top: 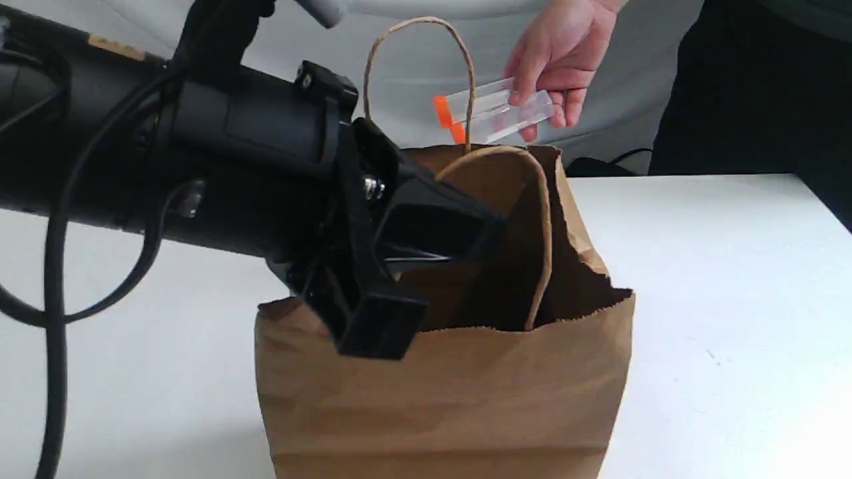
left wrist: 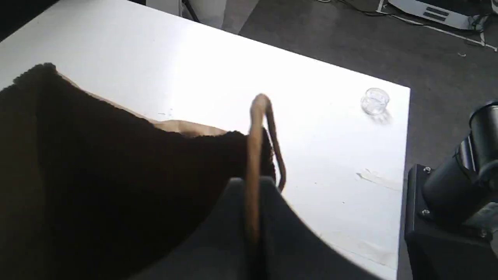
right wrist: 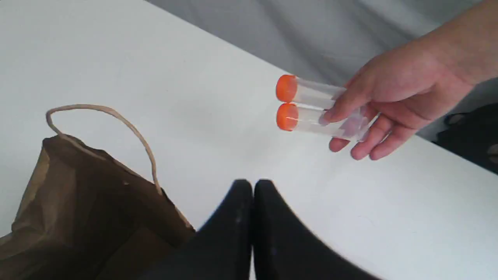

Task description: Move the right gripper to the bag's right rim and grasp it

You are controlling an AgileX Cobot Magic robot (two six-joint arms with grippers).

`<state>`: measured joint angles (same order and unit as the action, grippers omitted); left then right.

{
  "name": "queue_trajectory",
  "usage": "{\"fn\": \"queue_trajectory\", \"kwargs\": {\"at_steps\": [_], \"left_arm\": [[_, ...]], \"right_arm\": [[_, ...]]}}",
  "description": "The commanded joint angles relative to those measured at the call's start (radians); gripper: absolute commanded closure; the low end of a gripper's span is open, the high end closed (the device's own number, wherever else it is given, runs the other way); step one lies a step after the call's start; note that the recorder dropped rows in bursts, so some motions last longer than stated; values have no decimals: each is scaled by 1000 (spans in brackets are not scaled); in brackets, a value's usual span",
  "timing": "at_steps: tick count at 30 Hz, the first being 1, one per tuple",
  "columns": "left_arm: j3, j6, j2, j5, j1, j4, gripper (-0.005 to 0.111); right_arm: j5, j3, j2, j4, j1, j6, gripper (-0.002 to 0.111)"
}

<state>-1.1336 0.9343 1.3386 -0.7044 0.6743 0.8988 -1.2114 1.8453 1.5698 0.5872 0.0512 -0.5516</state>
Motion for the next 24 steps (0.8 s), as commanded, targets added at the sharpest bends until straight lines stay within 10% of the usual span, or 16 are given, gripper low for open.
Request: {"fn": "queue_trajectory", "kwargs": {"at_steps": [1,11,24], "left_arm": [[-6,-17,-10,-2,5,3,107],[-6,-17,-10,-2,4,3,107],[-6,-17,-10,-10,4,4,107]], "right_arm": [[-10,7,78,25,0,-47,108],[-10,7,174,-61,160,-236,61],[-10,7,232,-216,288,-256,57]]}}
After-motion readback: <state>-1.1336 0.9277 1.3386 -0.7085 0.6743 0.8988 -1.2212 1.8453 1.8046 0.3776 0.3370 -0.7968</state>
